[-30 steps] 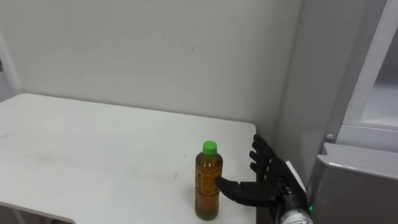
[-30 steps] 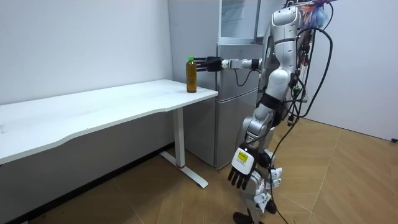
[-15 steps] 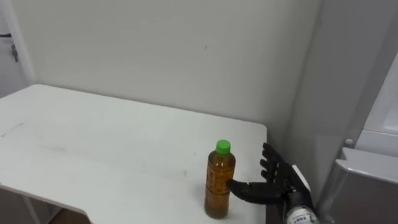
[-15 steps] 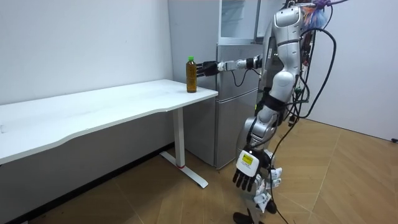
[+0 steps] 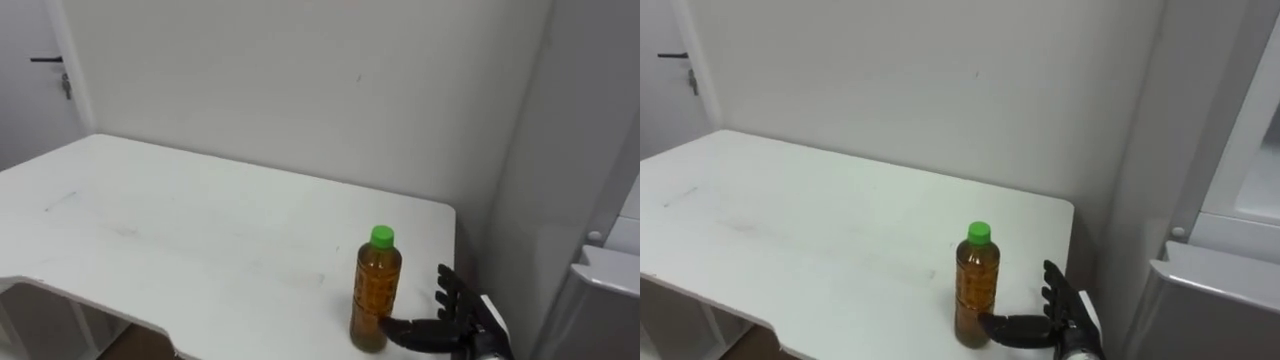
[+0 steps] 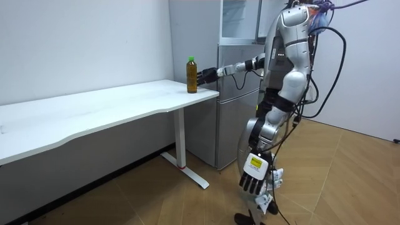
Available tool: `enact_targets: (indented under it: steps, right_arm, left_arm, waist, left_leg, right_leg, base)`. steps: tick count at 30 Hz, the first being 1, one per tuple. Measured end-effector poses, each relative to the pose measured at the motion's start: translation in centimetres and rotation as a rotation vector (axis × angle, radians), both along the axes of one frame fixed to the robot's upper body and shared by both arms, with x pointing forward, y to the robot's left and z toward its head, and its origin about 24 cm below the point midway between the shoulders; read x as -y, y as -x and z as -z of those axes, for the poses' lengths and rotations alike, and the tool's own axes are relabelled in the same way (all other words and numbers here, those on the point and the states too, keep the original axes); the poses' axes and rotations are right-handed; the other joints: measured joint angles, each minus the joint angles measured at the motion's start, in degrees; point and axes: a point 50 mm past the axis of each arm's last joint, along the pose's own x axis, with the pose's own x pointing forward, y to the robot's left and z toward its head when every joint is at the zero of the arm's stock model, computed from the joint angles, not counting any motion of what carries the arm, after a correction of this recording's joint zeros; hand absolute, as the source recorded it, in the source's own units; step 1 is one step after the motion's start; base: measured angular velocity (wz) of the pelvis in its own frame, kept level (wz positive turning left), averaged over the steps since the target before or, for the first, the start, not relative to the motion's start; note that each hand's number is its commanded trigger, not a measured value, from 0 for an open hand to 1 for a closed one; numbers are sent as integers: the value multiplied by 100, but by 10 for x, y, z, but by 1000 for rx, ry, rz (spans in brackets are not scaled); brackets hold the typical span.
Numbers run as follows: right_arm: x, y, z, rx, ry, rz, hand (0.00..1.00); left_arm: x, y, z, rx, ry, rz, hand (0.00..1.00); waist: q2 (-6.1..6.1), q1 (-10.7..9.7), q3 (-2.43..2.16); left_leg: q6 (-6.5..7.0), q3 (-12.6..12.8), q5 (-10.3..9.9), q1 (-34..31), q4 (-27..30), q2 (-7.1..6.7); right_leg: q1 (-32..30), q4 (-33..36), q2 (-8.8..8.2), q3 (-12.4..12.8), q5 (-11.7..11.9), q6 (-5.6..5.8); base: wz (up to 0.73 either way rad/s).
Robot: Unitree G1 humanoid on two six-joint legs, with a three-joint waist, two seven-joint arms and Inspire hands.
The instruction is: Put the bottle in the upper fridge
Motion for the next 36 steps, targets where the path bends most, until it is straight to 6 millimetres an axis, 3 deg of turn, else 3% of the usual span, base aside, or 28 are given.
enact_targets:
  steps: [12, 21, 30, 36]
  right_arm:
    - [9, -9, -8, 13, 64, -5, 0]
    - [13, -6, 2, -31, 81, -5, 0]
    - [15, -6, 2, -32, 76, -5, 0]
    - [16, -6, 1, -33, 67, 4, 0]
  left_arm:
    - [0, 11, 0, -26, 6, -18, 0]
    - [-7, 12, -2, -13, -9, -69, 0]
    - [-10, 16, -3, -16, -17, -84, 0]
    - [-10, 31, -3, -49, -16, -94, 0]
  waist:
    - [10, 316, 5]
    - [-98, 469, 1]
    - [-91, 490, -3]
    - [-41, 520, -10]
  left_leg:
    - [2, -137, 6, -33, -8, -23]
    - [18, -169, 13, -45, -13, -95]
    - [19, -225, 13, -126, 11, -94]
    - [30, -236, 22, -173, 32, -97]
  right_leg:
    - [63, -13, -11, -138, -27, 33]
    - [84, 9, -89, -248, -87, 85]
    - [112, 24, -101, -429, -86, 89]
    - [101, 48, -147, -534, -86, 90]
  base:
    - [8]
    - [8]
    - [9]
    - [7]
